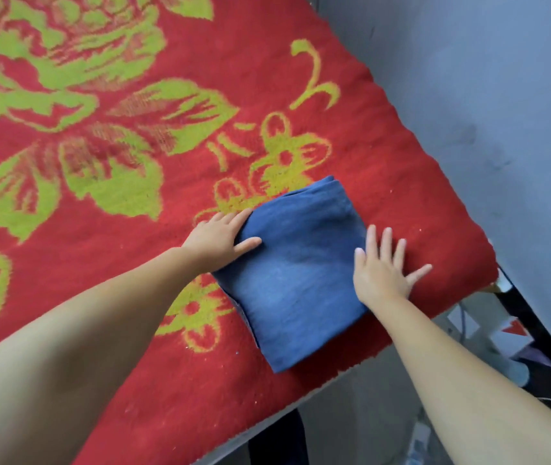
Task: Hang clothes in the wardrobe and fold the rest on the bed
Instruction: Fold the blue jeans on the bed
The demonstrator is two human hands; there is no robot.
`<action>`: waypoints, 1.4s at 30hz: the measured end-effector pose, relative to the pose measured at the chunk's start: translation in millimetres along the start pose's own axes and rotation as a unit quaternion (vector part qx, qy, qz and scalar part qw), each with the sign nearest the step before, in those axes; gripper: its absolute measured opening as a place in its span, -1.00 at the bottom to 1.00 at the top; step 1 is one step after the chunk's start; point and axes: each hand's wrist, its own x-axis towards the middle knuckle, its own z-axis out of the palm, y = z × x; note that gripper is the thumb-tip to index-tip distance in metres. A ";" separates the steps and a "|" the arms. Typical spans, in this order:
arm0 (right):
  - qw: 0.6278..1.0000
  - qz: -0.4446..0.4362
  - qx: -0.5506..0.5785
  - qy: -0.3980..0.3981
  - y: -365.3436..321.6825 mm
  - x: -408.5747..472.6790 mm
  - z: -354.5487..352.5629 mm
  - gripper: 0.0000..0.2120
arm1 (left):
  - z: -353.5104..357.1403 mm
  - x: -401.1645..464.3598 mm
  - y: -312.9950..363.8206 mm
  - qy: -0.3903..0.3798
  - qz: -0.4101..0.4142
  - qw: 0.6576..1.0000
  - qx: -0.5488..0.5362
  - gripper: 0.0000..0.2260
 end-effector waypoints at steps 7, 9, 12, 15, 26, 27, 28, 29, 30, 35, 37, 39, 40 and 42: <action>0.984 -0.126 0.025 0.122 -26.0 -79.0 -6.7 -0.44 | 34.5 -89.6 13.4 0.013 -0.175 0.981 -0.088 -0.52; 0.977 -0.178 0.008 0.119 -42.2 -106.9 7.8 -0.43 | 50.6 -124.5 28.2 -0.020 -0.253 0.955 -0.153 -0.52; 0.976 -0.201 -0.016 0.079 -57.6 -139.5 37.6 -0.43 | 60.7 -155.7 45.5 0.033 -0.263 0.962 -0.066 -0.41; 0.981 -0.179 0.001 0.076 -67.5 -143.7 55.3 -0.43 | 47.7 -135.3 64.9 0.235 -0.012 0.971 0.037 -0.42; 0.983 -0.169 -0.033 0.058 -34.9 -114.7 64.2 -0.42 | 58.2 -78.0 63.8 0.079 -0.024 0.996 0.045 -0.33; 0.979 -0.185 -0.033 0.078 -33.2 -124.2 57.7 -0.40 | 52.9 -87.7 61.6 0.093 -0.005 0.994 0.056 -0.32; 0.973 -0.208 -0.033 0.095 -30.1 -135.2 53.8 -0.38 | 50.8 -101.6 58.0 0.117 0.030 0.990 0.072 -0.30; 0.965 -0.239 -0.038 0.105 -26.5 -148.1 53.9 -0.34 | 53.0 -119.2 53.7 0.136 0.084 0.983 0.094 -0.29; 0.956 -0.269 -0.047 0.108 -24.0 -161.7 58.6 -0.29 | 60.3 -138.0 48.6 0.145 0.148 0.972 0.115 -0.27; 0.969 -0.222 -0.095 0.049 -37.0 -188.4 91.4 -0.08 | 91.4 -175.2 45.4 0.087 0.140 0.968 0.191 -0.19; 0.974 -0.199 -0.100 0.053 -48.1 -172.7 98.3 -0.03 | 92.3 -162.9 52.6 0.086 0.116 0.970 0.198 -0.21; 0.974 -0.186 -0.117 0.048 -54.2 -157.7 101.0 -0.06 | 89.8 -154.6 54.0 0.085 0.112 0.965 0.221 -0.27; 0.976 -0.179 -0.121 0.036 -56.2 -154.5 99.7 -0.09 | 88.3 -153.3 54.5 0.077 0.108 0.964 0.231 -0.30; 0.977 -0.177 -0.116 0.005 -57.9 -156.2 92.2 -0.17 | 82.2 -155.9 58.5 0.065 0.098 0.965 0.235 -0.35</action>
